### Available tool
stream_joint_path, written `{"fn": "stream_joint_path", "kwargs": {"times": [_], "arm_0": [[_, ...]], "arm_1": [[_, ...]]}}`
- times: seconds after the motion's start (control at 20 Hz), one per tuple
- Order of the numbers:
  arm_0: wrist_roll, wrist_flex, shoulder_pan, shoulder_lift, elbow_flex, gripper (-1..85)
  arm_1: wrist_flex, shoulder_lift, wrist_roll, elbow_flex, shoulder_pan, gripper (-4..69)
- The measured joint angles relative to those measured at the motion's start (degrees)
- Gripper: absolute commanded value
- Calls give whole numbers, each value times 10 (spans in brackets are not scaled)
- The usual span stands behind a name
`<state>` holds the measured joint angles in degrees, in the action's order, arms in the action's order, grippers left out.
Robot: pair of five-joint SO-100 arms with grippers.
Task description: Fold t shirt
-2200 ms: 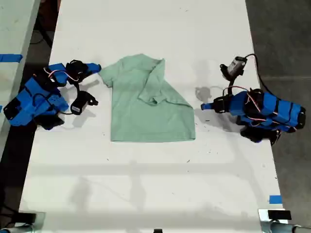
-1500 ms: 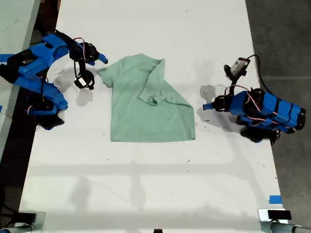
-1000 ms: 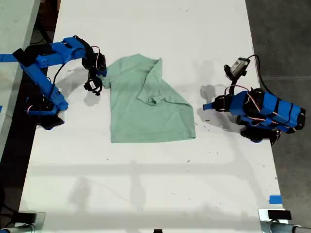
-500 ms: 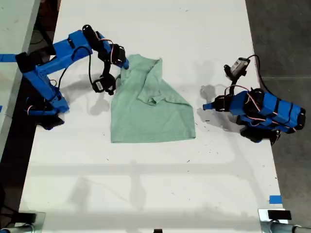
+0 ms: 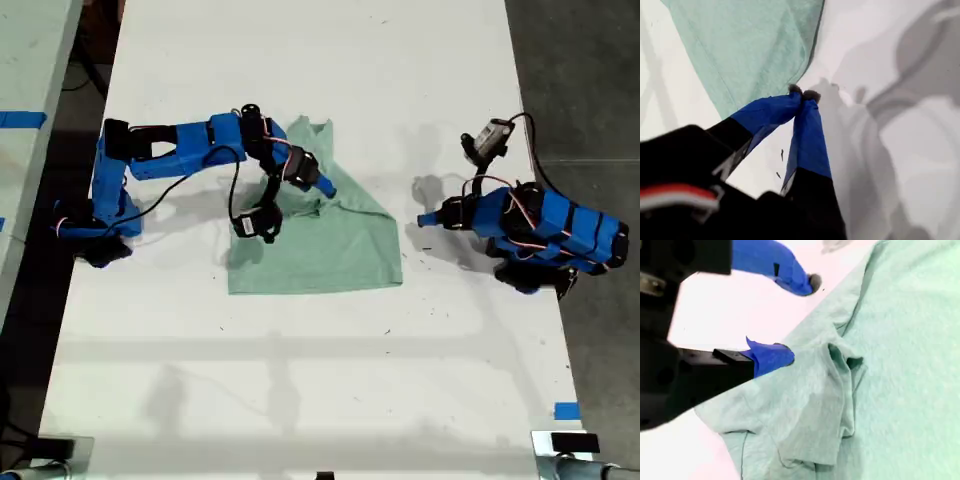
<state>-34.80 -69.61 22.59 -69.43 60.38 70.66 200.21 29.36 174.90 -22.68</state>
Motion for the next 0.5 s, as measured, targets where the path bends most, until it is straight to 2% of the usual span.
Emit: {"fn": "stream_joint_path", "kwargs": {"times": [0.15, 0.3, 0.5], "arm_0": [[2, 1, 0, -42, -2, 10], [2, 24, 20, -232, 105, -2], [2, 155, 78, -633, 425, -3]], "arm_1": [[0, 0, 0, 0, 0, 3], [0, 0, 0, 0, 0, 3], [0, 0, 0, 0, 0, 3]]}}
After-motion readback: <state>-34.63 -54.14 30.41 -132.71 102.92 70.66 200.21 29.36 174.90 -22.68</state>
